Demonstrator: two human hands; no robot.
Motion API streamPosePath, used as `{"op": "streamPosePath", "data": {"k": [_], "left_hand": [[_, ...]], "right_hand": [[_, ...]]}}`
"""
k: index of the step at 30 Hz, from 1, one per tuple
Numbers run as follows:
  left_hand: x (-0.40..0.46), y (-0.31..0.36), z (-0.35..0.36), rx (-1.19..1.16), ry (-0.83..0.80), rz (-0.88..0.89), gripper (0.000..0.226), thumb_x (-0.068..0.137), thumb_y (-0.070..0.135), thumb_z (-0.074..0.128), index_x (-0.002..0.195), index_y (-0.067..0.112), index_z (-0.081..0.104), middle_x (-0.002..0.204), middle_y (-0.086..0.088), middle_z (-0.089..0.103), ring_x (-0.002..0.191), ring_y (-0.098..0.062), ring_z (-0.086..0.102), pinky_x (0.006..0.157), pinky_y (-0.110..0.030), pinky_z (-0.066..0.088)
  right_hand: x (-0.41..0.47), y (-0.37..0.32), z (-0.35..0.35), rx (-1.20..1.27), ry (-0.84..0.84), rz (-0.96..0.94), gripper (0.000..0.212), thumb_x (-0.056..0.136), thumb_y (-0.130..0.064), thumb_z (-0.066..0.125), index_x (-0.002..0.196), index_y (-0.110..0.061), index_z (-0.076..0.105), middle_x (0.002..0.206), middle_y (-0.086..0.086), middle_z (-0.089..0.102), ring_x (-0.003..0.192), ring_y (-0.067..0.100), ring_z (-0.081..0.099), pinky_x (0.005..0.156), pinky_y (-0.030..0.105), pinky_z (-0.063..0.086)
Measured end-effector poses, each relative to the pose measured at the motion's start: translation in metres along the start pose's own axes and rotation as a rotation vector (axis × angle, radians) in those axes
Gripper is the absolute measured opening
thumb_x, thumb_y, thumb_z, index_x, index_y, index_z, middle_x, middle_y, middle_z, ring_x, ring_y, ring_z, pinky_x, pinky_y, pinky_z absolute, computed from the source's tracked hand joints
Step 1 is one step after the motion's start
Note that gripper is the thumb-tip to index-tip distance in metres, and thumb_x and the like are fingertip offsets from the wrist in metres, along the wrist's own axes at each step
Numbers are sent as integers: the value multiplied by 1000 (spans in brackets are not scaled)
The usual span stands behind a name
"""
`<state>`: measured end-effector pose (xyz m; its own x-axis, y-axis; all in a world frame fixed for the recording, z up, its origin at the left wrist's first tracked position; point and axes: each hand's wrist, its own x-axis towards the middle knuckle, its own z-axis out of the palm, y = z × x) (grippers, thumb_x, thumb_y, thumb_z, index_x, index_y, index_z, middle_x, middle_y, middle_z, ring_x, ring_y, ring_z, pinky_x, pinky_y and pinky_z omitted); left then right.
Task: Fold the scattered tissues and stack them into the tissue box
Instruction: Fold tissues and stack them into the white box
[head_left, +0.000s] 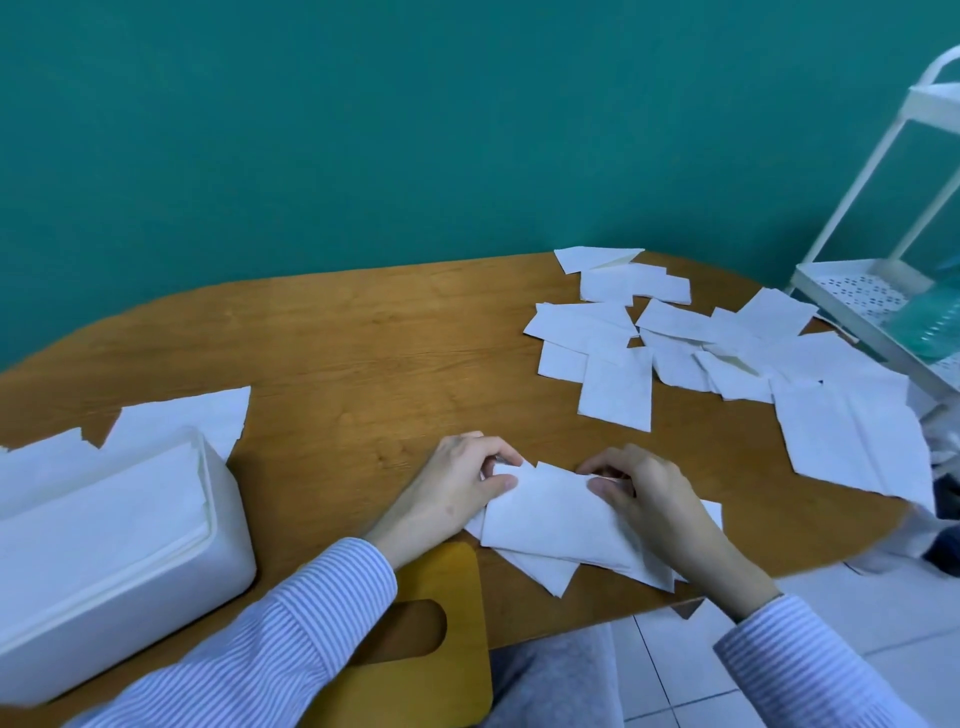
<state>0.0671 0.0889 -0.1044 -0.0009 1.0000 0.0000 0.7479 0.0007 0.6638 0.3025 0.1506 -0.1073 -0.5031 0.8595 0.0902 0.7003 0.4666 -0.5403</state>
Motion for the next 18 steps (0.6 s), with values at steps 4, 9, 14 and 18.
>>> {"op": "streamPosePath", "data": {"k": [4,9,14,18], "left_hand": [[3,0,-1,46,-6,24,13,93,31,69,106,31,68,92,8,53,86,-2,49,76,-22,39],[6,3,-5,40,-32,53,9,91,32,70,98,33,65,96,13,52,84,-1,50,74,-19,41],[10,5,-5,102,-87,67,9,94,36,66,102,36,65,94,11,51,88,-1,45,75,-23,37],[10,8,-7,56,-77,98,3,94,38,64,93,37,61,95,15,55,91,2,46,75,-22,37]], "right_hand": [[-5,2,7,-43,74,-35,14,91,-21,68,104,-26,69,85,-15,45,79,6,48,65,15,33],[-5,4,10,-108,86,-102,17,89,-22,70,105,-28,68,95,-10,50,90,12,43,76,29,41],[0,1,4,-156,50,-84,16,90,-29,69,105,-31,65,93,-11,50,88,12,40,76,32,42],[2,0,1,-141,53,-91,13,87,-24,72,94,-30,64,86,-12,49,86,14,41,74,34,41]]}}
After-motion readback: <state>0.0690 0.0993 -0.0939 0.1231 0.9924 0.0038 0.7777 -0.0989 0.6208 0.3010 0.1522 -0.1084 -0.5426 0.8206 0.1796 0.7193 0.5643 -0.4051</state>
